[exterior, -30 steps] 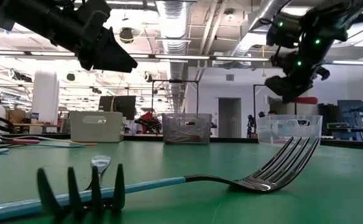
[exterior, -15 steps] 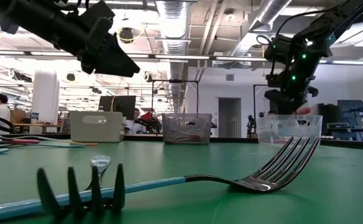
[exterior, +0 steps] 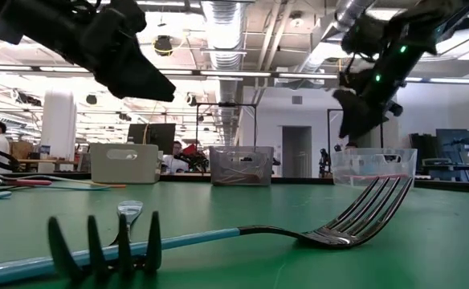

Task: Sort silverware by color (type)
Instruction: Put the blue fork into the white bin

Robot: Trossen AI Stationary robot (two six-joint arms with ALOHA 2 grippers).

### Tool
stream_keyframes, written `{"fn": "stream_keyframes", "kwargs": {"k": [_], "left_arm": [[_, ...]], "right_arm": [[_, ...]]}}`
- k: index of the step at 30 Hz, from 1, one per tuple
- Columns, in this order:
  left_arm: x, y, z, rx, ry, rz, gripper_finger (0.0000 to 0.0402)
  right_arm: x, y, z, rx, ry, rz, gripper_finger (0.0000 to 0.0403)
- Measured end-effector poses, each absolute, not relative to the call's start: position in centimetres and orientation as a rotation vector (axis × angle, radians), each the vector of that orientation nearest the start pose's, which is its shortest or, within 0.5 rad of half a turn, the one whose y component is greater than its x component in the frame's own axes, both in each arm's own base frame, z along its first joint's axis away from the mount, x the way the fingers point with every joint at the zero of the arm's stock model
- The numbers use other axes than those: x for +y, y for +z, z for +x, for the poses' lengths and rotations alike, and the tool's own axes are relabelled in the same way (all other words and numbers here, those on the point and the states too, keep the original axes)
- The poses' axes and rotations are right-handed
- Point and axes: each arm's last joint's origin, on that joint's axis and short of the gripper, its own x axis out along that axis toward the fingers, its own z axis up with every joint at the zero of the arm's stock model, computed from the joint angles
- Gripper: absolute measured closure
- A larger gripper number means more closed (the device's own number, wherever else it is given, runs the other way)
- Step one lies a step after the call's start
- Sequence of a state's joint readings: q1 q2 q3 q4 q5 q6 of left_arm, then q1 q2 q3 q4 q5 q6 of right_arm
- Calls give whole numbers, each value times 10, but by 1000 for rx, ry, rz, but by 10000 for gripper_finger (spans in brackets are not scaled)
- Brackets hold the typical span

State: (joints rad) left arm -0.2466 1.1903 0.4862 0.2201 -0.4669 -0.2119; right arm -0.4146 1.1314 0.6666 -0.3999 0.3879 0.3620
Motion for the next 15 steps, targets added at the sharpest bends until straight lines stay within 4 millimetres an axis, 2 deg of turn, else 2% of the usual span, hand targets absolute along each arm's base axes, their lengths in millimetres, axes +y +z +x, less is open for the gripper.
{"fn": "stream_keyframes", "kwargs": {"k": [4, 10, 12, 15], "left_arm": [[-54, 185, 229, 464, 170, 9, 178], [-57, 179, 231, 466, 224, 1, 178], [-57, 181, 232, 447, 236, -27, 178], [-57, 183, 234, 413, 242, -47, 178]], "right_arm": [[-50, 216, 212, 704, -709, 329, 178], [24, 213, 230, 647, -427, 346, 187], [47, 214, 237, 594, -347, 396, 189], [79, 203, 241, 593, -271, 480, 191]]}}
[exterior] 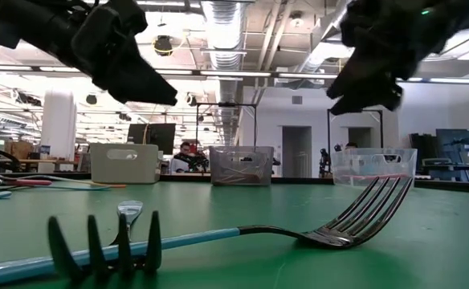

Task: Sort silverware by color (type)
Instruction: Put the blue fork into the white bin

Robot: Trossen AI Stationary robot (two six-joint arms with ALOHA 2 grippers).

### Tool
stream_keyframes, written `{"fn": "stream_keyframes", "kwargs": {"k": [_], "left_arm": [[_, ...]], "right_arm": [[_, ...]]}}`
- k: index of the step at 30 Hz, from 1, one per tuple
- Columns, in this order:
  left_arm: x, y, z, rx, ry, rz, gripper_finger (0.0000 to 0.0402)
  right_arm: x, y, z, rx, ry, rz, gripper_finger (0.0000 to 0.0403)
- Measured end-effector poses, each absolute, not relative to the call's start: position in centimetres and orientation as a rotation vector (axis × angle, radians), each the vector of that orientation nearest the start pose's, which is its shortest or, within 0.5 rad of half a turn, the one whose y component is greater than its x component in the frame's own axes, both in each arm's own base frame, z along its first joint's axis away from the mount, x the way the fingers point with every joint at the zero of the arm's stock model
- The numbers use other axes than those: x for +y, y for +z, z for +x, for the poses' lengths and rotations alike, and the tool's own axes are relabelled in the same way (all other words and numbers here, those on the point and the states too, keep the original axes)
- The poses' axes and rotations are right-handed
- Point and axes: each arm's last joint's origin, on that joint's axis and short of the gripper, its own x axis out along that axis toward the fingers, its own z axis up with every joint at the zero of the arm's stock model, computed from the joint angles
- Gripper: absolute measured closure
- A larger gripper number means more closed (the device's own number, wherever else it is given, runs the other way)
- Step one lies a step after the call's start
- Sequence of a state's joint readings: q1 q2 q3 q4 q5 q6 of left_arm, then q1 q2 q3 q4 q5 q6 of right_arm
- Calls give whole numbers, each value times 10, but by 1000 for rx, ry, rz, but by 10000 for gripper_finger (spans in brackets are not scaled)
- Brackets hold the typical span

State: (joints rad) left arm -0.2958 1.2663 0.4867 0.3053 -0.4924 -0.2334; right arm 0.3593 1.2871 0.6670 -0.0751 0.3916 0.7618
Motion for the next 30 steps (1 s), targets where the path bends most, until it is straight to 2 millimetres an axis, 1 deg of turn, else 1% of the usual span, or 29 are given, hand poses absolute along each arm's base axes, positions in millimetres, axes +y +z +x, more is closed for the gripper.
{"fn": "stream_keyframes", "kwargs": {"k": [4, 8, 11, 13, 18, 25, 28, 30], "left_arm": [[-58, 184, 234, 404, 230, -69, 178], [-58, 184, 234, 403, 229, -71, 178], [-58, 184, 234, 401, 229, -71, 178], [-58, 184, 234, 399, 228, -67, 178], [-58, 186, 235, 389, 222, -47, 178], [-58, 185, 235, 392, 220, -35, 178], [-58, 185, 235, 398, 221, -32, 178], [-58, 185, 235, 398, 221, -32, 178]], "right_arm": [[116, 188, 246, 576, -214, 697, 193], [145, 169, 247, 604, -189, 872, 193], [159, 156, 248, 661, -204, 927, 193], [169, 152, 253, 693, -191, 946, 193], [184, 143, 272, 778, -148, 955, 193], [192, 130, 298, 878, -111, 978, 194], [193, 126, 306, 924, -90, 995, 206], [194, 123, 312, 946, -75, 1001, 226]]}}
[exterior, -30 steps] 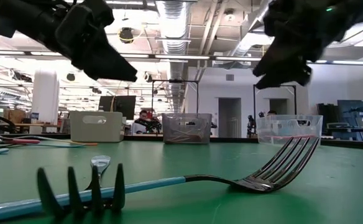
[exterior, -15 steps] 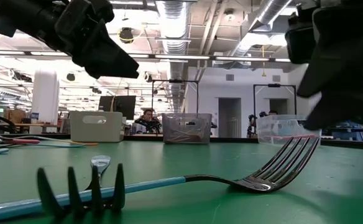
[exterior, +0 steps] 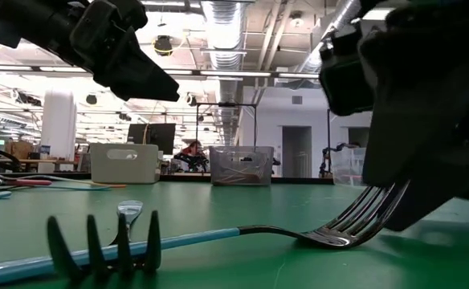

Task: Sort silverware by color (type)
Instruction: Put the blue fork into the white bin

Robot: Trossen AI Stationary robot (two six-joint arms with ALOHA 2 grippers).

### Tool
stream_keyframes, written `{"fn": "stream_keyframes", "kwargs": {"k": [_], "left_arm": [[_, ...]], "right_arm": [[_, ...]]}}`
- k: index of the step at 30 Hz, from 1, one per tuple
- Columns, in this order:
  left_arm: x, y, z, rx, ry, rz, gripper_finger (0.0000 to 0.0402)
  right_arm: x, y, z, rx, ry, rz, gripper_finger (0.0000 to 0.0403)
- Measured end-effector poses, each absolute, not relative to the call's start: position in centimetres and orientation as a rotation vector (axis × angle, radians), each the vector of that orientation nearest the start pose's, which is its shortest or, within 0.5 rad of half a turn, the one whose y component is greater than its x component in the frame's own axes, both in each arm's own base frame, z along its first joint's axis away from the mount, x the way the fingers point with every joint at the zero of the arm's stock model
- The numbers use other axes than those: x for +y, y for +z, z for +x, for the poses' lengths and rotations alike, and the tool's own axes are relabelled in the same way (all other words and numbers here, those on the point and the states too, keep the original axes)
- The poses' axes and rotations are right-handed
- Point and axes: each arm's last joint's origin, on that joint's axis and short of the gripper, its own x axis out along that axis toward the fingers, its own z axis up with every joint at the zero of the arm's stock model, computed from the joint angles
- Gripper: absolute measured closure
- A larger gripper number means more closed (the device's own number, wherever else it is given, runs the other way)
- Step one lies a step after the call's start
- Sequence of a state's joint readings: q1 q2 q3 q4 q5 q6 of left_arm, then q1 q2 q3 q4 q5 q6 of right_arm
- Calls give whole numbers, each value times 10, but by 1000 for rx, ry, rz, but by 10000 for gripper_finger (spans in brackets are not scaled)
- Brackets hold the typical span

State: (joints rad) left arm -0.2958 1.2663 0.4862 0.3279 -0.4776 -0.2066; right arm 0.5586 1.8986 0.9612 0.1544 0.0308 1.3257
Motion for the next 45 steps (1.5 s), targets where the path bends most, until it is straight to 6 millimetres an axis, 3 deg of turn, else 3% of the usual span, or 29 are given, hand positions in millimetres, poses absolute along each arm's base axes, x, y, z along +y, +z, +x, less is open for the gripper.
{"fn": "stream_keyframes", "kwargs": {"k": [8, 19, 23, 34, 41, 45], "left_arm": [[-58, 184, 234, 405, 219, -53, 178], [-66, 178, 247, 386, -39, -165, 178], [-64, 172, 256, 371, -107, -211, 178], [-55, 165, 285, 422, -145, -298, 178], [-47, 152, 294, 576, -61, -317, 179], [-45, 152, 296, 576, -30, -311, 208]], "right_arm": [[177, 130, 319, 934, -32, 848, 385], [126, 192, 319, 742, -13, 462, 391], [106, 207, 320, 680, -57, 400, 391], [72, 200, 329, 700, -133, 304, 392], [67, 208, 330, 635, -211, 189, 391], [66, 211, 328, 631, -211, 180, 391]]}}
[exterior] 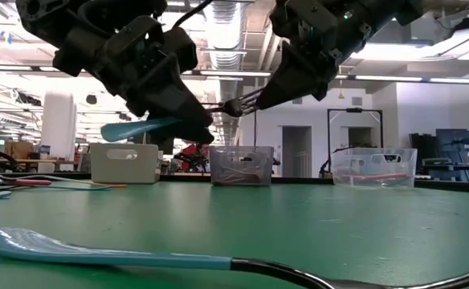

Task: Sort silverware by color (type)
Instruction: Put the blue fork into the white bin

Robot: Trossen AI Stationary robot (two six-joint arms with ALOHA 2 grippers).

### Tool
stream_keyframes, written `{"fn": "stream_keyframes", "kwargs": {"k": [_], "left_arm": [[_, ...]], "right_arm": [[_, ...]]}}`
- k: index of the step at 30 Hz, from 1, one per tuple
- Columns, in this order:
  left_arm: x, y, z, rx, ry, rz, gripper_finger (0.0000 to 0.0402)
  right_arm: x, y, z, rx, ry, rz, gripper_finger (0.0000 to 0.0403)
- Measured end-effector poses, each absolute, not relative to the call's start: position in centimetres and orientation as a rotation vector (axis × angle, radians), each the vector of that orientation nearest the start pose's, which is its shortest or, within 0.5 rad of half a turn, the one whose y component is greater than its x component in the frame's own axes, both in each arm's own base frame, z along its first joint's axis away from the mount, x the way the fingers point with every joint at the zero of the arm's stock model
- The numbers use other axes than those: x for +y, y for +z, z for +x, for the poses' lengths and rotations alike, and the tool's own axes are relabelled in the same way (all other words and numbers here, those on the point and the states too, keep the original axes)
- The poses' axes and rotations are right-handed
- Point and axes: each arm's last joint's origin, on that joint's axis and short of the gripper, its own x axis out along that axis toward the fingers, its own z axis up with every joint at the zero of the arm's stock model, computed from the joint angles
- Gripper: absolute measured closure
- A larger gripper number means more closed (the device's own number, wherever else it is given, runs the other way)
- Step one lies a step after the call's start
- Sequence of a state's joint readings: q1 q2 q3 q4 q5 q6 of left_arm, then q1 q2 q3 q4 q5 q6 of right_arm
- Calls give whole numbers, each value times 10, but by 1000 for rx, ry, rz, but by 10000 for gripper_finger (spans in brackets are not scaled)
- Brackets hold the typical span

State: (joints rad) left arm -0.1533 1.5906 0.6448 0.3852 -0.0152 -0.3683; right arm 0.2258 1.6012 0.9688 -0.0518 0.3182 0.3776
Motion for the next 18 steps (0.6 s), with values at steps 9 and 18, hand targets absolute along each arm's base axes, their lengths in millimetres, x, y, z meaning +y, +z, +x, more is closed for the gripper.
{"fn": "stream_keyframes", "kwargs": {"k": [9, 18], "left_arm": [[-45, 150, 294, 607, -19, -275, 386], [-37, 161, 291, 571, 22, -206, 401]], "right_arm": [[65, 212, 328, 623, -230, 130, 390], [64, 213, 328, 606, -269, 151, 343]]}}
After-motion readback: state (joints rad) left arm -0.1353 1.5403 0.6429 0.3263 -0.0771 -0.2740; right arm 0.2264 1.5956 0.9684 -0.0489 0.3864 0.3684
